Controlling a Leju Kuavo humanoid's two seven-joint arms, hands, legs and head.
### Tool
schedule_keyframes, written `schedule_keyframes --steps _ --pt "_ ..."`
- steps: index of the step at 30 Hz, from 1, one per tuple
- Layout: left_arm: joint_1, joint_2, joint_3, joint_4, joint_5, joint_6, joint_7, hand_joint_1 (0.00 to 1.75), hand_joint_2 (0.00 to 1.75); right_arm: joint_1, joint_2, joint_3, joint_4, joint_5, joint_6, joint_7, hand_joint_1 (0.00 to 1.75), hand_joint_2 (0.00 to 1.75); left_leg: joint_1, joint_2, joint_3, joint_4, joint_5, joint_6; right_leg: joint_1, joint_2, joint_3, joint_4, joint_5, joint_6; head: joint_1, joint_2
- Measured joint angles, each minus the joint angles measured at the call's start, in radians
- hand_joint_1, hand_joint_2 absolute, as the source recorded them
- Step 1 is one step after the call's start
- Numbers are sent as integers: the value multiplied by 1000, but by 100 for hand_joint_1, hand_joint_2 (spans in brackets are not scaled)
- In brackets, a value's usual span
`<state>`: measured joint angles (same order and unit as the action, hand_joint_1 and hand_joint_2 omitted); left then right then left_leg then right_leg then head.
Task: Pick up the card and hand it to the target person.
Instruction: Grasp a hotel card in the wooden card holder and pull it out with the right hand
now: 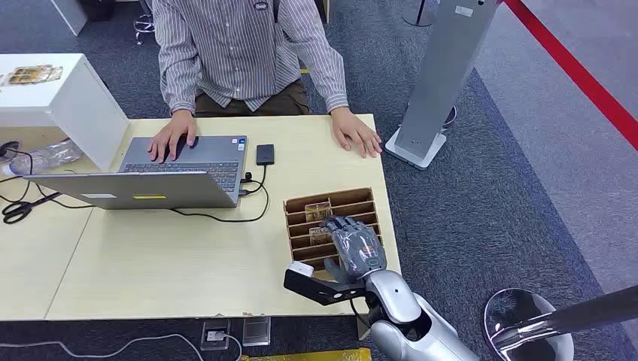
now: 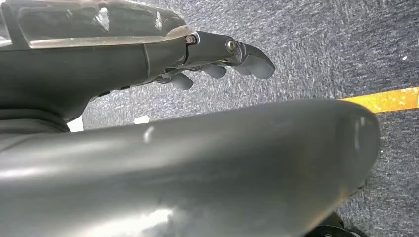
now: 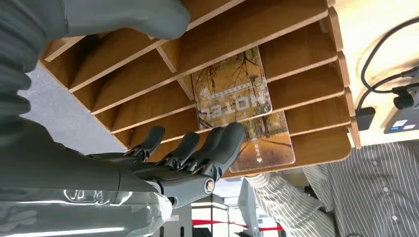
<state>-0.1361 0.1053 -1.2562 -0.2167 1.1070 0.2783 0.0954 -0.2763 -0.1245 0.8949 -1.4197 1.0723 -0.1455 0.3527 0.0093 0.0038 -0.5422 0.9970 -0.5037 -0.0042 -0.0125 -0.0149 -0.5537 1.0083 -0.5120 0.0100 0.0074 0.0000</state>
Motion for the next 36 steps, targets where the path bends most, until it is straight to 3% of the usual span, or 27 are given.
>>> schedule_keyframes --steps 4,10,16,20,27,36 --pt "0 0 -1 0 0 3 0 0 0 -1 5 0 8 -1 -3 -4 79 175 0 0 0 0 0 0 0 0 0 0 0 0 0 0" --pt "0 -1 -10 0 0 6 0 0 0 -3 9 -1 16 -1 -10 -7 82 175 0 0 1 0 0 0 0 0 0 0 0 0 0 0" --pt "0 -2 -16 0 -1 7 0 0 0 -4 13 -2 19 -1 -12 -6 102 175 0 0 1 0 0 0 0 0 1 0 0 0 0 0" --pt "-1 -3 -17 0 -2 13 0 0 0 1 14 -2 25 0 -14 0 130 175 0 0 0 0 0 0 0 0 0 0 0 0 0 0" --pt "-5 -4 -21 0 -3 15 3 0 0 0 14 -7 26 2 -22 5 131 175 0 0 0 0 0 0 0 0 0 0 0 0 0 0" --pt "-7 -5 -24 0 -4 10 4 0 0 0 14 -11 28 -1 -39 5 167 175 0 0 0 0 0 0 0 0 0 0 0 0 0 0"
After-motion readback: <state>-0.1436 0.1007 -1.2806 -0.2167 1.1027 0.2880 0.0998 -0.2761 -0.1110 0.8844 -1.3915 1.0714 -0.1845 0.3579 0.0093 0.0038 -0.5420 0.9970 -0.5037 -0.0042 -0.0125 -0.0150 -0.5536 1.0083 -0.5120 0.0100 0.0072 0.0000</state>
